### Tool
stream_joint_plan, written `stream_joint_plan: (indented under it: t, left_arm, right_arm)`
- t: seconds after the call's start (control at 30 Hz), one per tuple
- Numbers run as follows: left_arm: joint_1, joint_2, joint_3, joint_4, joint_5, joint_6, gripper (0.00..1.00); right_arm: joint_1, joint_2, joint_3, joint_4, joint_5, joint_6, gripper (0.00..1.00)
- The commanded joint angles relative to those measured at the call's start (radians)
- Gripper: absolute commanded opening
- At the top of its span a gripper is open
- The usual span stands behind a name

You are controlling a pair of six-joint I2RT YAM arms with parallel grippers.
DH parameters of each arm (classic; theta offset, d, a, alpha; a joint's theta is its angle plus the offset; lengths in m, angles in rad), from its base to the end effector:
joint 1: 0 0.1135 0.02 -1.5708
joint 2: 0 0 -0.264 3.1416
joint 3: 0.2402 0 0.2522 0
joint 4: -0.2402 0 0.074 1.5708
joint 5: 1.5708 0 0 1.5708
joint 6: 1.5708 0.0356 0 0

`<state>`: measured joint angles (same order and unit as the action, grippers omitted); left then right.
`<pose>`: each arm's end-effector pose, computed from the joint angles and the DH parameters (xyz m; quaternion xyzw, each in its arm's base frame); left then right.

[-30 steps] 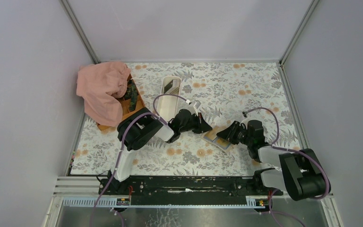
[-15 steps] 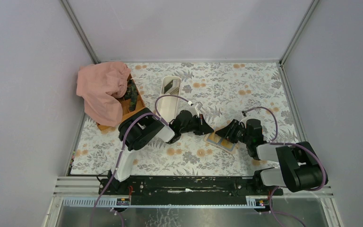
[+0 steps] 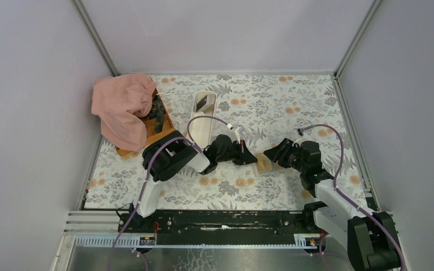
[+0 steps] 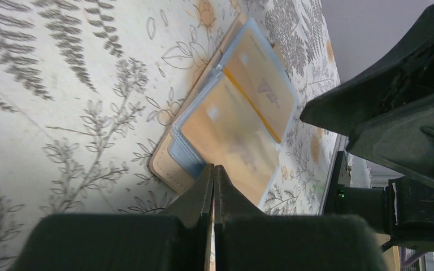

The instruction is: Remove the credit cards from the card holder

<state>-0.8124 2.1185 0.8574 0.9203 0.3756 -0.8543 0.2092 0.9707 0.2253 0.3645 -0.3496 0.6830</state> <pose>0.2589 -0.2923 0.0881 0.0909 0.8045 -0.5221 0.2683 0.1846 0.0517 0.1694 0.0967 0.8157 0.3681 0.4358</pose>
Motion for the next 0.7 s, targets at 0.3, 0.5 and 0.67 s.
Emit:
stream_joint_plan:
  t: [0.3, 0.5, 0.67]
  left_arm:
    - [-0.041, -0.030, 0.021, -0.148, -0.038, 0.064, 0.00]
    - [-0.041, -0.044, 0.033, -0.211, -0.064, 0.089, 0.00]
    - [-0.041, -0.036, 0.039, -0.216, -0.064, 0.088, 0.00]
  right_arm:
    - [-0.001, 0.099, 0.050, -0.106, 0.139, -0.129, 0.52]
    - [-0.002, 0.125, 0.029, -0.074, 0.130, -0.143, 0.51]
    - [-0.003, 0.152, -0.006, 0.017, 0.001, -0.106, 0.51]
